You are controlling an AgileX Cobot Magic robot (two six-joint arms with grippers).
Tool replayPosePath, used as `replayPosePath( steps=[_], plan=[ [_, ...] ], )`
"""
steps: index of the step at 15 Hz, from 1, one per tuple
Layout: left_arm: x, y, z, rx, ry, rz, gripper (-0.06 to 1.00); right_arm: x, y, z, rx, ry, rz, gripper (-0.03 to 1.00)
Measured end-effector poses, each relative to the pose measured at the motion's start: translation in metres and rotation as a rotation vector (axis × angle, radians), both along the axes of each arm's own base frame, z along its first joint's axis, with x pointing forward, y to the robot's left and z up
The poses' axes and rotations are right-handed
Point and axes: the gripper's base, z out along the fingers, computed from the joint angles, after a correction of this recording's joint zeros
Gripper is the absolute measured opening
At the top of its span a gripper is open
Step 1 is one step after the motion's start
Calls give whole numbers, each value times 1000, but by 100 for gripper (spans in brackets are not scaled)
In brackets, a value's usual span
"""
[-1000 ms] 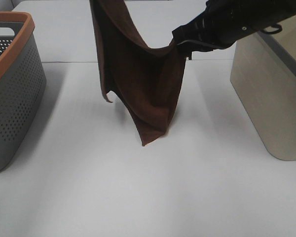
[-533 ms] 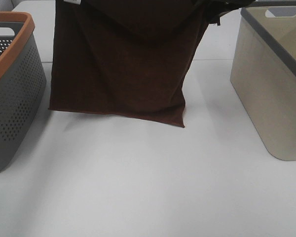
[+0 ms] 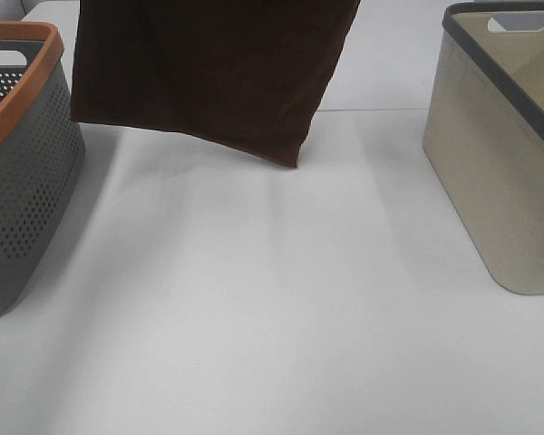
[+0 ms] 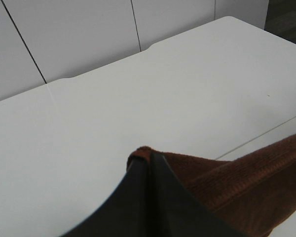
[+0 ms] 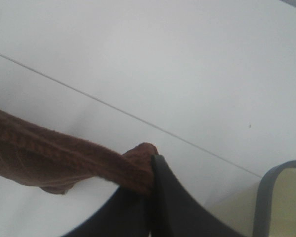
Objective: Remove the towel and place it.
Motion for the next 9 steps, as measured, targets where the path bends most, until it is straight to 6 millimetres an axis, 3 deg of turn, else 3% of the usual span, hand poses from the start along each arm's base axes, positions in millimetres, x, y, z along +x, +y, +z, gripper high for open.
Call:
replayPosePath(
  steps=[5, 9],
  plan=[
    [48, -10, -50, 59, -119, 28, 0, 42, -16, 5, 46, -169, -43, 0],
    [79, -19, -89, 63, -263, 35, 0, 58, -26, -16, 71, -153, -81, 0]
  ],
)
